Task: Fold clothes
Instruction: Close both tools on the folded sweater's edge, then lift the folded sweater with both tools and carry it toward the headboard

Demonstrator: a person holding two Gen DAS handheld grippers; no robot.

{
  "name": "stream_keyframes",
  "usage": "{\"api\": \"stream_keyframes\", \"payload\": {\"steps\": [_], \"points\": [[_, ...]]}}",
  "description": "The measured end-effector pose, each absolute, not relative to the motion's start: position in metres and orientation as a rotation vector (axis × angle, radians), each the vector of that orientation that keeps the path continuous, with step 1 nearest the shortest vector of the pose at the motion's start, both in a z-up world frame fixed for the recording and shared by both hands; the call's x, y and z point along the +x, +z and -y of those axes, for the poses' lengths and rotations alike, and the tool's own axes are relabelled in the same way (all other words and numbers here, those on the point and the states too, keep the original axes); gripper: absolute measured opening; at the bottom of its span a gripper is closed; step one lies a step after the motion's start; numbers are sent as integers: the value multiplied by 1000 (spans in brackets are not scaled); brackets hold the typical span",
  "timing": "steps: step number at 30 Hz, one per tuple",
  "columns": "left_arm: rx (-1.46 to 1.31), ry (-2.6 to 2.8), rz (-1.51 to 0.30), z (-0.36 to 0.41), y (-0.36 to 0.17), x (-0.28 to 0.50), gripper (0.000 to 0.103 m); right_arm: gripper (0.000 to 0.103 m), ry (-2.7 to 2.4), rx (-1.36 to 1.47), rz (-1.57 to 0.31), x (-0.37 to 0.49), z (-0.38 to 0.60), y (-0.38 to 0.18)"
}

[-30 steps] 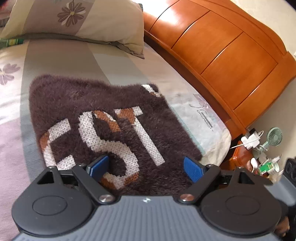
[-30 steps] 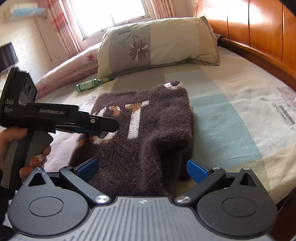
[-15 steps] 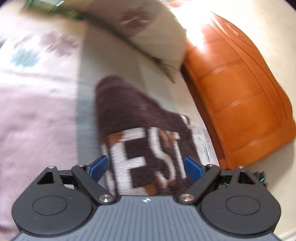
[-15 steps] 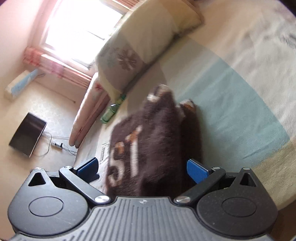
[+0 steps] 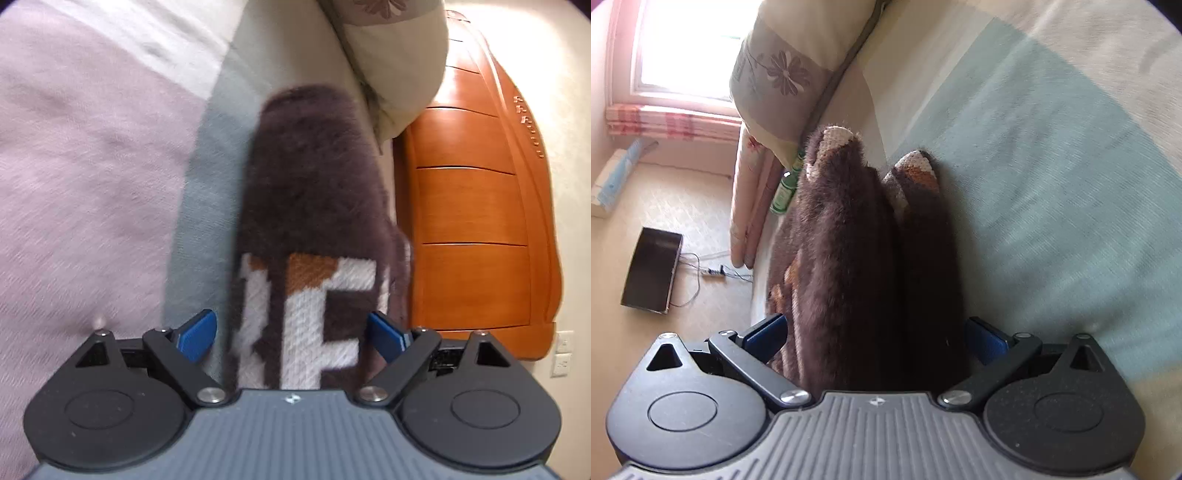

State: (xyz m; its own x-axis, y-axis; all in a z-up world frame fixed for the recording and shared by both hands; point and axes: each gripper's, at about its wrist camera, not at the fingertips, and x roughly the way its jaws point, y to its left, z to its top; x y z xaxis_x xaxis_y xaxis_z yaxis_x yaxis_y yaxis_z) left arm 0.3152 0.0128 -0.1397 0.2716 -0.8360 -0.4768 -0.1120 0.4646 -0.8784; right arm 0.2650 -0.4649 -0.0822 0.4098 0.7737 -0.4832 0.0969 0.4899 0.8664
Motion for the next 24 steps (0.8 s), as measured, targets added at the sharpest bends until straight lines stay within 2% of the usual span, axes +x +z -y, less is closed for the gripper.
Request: {"api": "stream_keyframes", "payload": {"steps": [3,7,24], "points": [[-987,-646,-1224,-3,-141,332,90,103,516,961,-1100,281,456,-80],[-961,-674,-1244,13,-138,345,97,103,512,946,-1111,292,446,-79],[-961,-693,-1274,44,-131,348,101,103,626,975,-1138,292,435,-81]]}}
